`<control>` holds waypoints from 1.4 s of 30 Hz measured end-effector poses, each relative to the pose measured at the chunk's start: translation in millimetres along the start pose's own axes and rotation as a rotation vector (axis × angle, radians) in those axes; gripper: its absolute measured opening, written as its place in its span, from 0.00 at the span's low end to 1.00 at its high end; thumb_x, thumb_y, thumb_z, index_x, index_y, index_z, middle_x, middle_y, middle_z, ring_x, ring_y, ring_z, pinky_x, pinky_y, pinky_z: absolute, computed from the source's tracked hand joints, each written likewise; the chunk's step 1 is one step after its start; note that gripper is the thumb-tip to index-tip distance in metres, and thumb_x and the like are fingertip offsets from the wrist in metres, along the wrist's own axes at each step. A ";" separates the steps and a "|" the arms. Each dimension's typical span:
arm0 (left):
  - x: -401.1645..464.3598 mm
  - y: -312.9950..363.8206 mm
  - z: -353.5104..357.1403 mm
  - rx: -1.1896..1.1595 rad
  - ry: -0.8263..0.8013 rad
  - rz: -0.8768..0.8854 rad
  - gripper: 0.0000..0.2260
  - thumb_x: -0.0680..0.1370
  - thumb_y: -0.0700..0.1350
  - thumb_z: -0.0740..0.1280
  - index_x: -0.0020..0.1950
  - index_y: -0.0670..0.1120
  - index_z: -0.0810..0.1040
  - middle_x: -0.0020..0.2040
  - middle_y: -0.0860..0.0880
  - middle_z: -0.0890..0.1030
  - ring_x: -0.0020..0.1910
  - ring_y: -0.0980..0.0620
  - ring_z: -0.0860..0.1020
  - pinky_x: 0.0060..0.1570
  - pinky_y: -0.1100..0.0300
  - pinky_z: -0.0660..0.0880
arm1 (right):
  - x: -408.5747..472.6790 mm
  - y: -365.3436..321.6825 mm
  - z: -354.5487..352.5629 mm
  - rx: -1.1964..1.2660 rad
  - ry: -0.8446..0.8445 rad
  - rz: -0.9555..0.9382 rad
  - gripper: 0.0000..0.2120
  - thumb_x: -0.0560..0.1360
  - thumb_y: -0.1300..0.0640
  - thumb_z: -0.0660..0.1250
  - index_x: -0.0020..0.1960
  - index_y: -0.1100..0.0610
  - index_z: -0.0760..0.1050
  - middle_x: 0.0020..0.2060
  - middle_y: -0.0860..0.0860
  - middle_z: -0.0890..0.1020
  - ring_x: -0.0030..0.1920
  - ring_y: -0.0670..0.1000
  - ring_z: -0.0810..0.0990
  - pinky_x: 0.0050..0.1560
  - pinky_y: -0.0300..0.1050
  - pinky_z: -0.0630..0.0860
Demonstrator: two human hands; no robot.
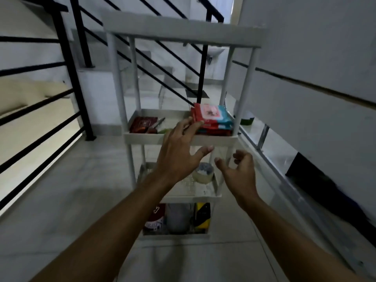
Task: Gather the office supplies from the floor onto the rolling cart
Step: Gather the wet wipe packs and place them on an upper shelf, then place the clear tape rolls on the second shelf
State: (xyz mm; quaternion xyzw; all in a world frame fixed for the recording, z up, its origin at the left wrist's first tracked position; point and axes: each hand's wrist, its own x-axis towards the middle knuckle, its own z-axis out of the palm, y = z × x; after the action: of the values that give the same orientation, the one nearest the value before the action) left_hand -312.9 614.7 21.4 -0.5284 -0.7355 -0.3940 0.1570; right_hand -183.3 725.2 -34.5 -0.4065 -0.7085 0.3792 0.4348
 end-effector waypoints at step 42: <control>-437.6 -120.3 81.1 0.175 -1.014 -0.204 0.46 0.62 0.57 0.75 0.75 0.53 0.55 0.70 0.48 0.63 0.63 0.42 0.65 0.57 0.47 0.72 | -300.9 299.7 -104.9 -1.316 -0.694 0.258 0.40 0.71 0.53 0.71 0.76 0.58 0.53 0.72 0.59 0.63 0.70 0.60 0.64 0.65 0.53 0.67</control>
State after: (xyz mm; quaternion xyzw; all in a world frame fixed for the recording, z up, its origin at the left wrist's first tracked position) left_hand -234.6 373.4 -363.5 -0.5633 -0.7971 -0.0390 -0.2142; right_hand 75.2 586.4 -359.1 -0.5192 -0.8319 0.0320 -0.1934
